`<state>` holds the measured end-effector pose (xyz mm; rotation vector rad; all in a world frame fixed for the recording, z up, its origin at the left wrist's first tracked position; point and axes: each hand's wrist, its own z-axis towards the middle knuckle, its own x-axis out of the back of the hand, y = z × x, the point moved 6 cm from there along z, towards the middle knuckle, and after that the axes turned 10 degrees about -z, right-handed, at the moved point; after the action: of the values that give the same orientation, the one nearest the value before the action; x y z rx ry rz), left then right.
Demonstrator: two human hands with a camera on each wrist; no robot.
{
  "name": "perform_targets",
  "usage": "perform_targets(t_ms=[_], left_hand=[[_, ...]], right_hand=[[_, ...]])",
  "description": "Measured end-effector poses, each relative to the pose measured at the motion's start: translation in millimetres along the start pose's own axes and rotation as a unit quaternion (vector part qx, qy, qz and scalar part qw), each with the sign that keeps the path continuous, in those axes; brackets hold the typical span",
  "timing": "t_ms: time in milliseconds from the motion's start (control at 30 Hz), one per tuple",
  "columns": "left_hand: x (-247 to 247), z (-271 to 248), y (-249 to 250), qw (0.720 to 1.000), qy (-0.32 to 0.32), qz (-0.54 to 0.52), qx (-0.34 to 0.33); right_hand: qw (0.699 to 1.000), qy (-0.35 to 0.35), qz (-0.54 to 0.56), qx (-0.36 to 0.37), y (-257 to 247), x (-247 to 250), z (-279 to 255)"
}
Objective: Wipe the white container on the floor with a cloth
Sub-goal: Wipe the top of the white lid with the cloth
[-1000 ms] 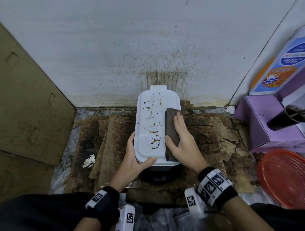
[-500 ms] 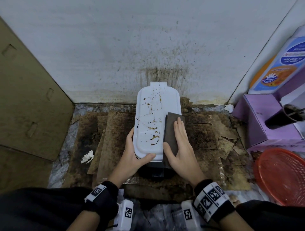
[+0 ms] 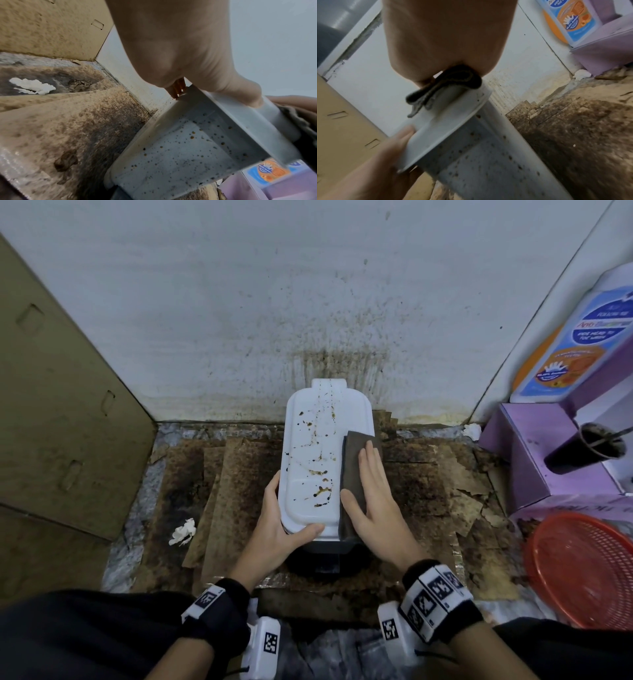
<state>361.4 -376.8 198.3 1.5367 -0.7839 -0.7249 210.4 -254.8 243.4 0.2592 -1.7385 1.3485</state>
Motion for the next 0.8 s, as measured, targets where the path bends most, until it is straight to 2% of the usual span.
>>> perform_targets(t_ms=[133, 333, 533, 700, 800], left_hand=[[0, 1, -3, 1.000, 0.003, -0.007, -0.003], [0, 0, -4, 1.000, 0.003, -0.014, 0.003], [-1, -1, 1, 1.000, 0.000, -0.024, 0.005], [-1, -1, 2, 1.000, -0.002, -0.018, 0.005], [0, -1, 0, 1.000, -0.002, -0.013, 0.007]], right_hand=[[1.000, -0.001, -0.031, 0.006, -5, -8, -15], [0.994, -0.010, -0.102, 0.027, 4, -1, 26], [0.995, -0.060, -0.078, 0.021, 13, 12, 69], [0.995, -0.092, -0.047, 0.016, 15, 16, 71], [0.995, -0.086, -0.041, 0.007, 10, 15, 60]])
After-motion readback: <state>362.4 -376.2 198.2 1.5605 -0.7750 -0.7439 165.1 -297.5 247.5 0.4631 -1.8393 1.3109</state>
